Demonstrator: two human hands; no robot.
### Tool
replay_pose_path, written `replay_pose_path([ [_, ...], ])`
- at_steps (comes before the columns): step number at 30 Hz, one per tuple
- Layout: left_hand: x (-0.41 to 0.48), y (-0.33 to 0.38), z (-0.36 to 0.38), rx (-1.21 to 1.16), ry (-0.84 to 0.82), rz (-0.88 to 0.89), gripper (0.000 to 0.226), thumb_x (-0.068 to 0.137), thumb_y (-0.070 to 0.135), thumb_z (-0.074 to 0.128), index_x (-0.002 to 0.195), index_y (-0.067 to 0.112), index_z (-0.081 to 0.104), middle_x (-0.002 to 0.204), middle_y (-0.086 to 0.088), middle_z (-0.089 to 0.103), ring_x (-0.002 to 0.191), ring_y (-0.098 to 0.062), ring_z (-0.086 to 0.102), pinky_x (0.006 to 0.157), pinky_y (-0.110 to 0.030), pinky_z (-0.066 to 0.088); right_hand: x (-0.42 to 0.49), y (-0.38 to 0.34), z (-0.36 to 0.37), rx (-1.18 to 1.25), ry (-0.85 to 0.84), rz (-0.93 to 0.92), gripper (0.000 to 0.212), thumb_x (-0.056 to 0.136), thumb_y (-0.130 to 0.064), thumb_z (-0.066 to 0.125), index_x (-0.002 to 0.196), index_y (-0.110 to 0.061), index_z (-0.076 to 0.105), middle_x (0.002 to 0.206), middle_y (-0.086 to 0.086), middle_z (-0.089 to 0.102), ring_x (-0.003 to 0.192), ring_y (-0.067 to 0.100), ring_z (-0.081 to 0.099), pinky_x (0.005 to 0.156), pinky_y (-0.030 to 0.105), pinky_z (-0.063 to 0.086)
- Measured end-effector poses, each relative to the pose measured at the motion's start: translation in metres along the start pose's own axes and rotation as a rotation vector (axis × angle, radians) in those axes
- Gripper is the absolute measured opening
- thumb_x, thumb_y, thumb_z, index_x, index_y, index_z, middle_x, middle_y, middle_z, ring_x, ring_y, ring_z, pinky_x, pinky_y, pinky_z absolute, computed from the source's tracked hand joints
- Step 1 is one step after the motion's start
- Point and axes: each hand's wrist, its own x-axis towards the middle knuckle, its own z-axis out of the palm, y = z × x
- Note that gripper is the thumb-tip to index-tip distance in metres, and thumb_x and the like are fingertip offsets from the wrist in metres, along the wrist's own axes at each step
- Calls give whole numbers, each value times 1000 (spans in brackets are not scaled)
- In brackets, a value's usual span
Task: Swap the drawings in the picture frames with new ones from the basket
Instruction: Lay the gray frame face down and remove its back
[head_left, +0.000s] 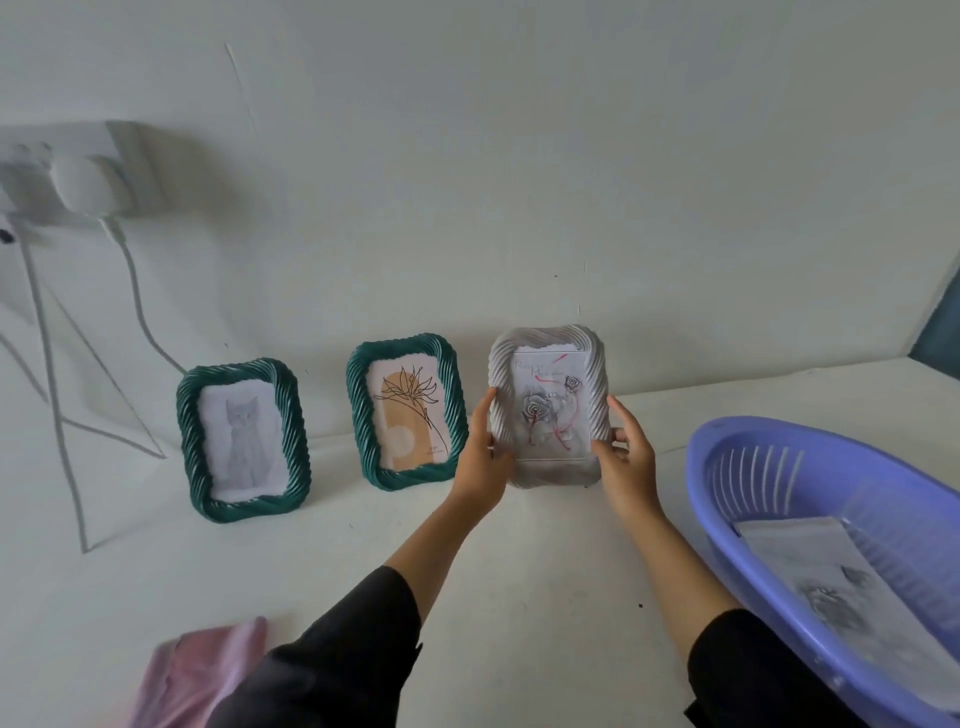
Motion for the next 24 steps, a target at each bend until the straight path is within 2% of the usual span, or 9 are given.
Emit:
replay_pose_path([
  [4,-33,5,-8,-58,97,41,70,86,-7,47,128,47,30,68,0,39,63,-12,41,59,-18,44,-32,-20,-10,69,-74,-44,50,87,2,51,129,-25,51,87,0,54,73,10,52,55,5,43],
  [8,-68,5,-13,-180,215,70,52,88,-1,49,124,37,42,80,-9,49,72,-17,50,62,-23,46,-63,-38,-22,138,-140,-75,51,84,6,54,126,-24,54,92,2,58,80,8,57,62,11,47],
  [11,-95,10,-12,-187,335,13,37,91,5,49,122,25,47,89,-5,56,72,-13,56,55,-14,49,-85,-51,-30,141,-210,-81,53,82,10,51,127,-17,55,90,-6,60,71,5,54,60,12,45],
  [13,-109,12,-10,-144,441,-33,31,90,14,52,120,21,51,103,-7,60,87,-19,60,69,-22,53,-98,-60,-33,70,-244,-105,54,81,10,50,128,-16,55,89,-9,59,63,5,47,57,12,40],
  [15,-120,17,-8,-100,544,-52,32,88,19,54,120,20,52,116,-5,57,107,-21,55,85,-30,48,-110,-70,-34,-65,-244,-176,55,79,8,51,128,-16,55,87,-1,58,54,3,44,53,5,36],
  [16,-123,22,-6,-96,564,-54,34,89,19,55,122,18,51,118,-4,56,109,-21,53,87,-29,44,-116,-75,-33,-156,-237,-233,54,78,7,53,127,-15,56,86,2,57,55,4,45,54,4,36],
  [18,-131,38,-3,-154,518,-64,39,90,20,54,129,18,47,120,-5,55,107,-20,53,88,-28,42,-129,-85,-31,-334,-250,-353,49,78,3,57,125,-11,58,87,7,56,65,10,48,58,5,37],
  [21,-136,58,-1,-382,399,-160,46,92,27,53,136,21,39,130,-10,52,112,-23,53,100,-42,45,-148,-97,-28,-501,-354,-448,37,83,-11,61,120,-10,61,90,8,56,74,14,49,65,16,40],
  [24,-138,65,-5,-475,334,-221,55,92,29,54,142,29,31,141,-7,43,124,-28,47,93,-43,46,-165,-109,-23,-542,-453,-520,38,86,-12,60,124,-8,56,105,10,62,90,19,59,74,11,44],
])
